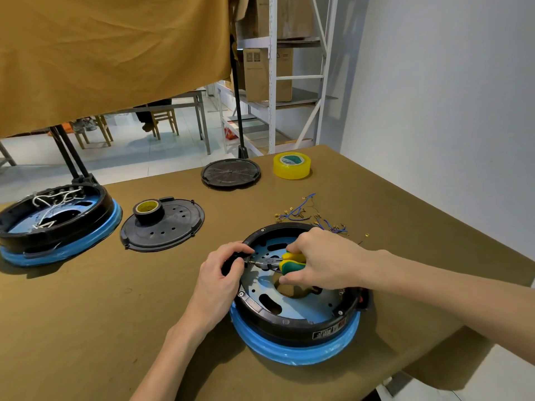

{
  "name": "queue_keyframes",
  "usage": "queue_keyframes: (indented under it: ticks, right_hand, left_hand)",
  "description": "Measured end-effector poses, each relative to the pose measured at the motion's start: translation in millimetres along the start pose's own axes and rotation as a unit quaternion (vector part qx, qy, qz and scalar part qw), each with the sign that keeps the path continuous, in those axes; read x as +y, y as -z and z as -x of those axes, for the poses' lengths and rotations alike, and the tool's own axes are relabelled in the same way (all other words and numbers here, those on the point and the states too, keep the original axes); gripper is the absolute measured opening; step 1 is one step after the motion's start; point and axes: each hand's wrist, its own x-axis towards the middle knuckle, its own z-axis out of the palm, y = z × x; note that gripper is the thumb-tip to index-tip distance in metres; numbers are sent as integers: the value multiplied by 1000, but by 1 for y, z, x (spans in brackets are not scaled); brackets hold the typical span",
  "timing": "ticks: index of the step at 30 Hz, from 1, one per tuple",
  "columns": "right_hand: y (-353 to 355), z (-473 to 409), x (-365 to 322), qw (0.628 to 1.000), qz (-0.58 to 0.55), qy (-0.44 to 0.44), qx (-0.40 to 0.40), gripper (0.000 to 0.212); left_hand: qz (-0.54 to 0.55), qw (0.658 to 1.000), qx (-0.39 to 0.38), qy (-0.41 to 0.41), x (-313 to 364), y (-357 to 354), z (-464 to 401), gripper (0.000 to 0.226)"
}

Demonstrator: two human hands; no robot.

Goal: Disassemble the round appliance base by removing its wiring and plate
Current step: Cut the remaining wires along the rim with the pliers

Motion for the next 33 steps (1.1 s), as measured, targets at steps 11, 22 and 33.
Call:
queue_keyframes:
  ticks: [11,22,33]
  right_hand:
    - [4,3,1,1000,-3,11,-6,47]
    - [18,-4,-3,999,25,-9,-44,49]
    - [13,-3,-2,989,141,48,-8,50]
  left_hand:
    - [-13,1000,-12,-4,0,0,1,29]
    - [-14,1000,-15,-12,-4,-1,1,32]
    - [-24,999,-15,-19,-2,0,1,32]
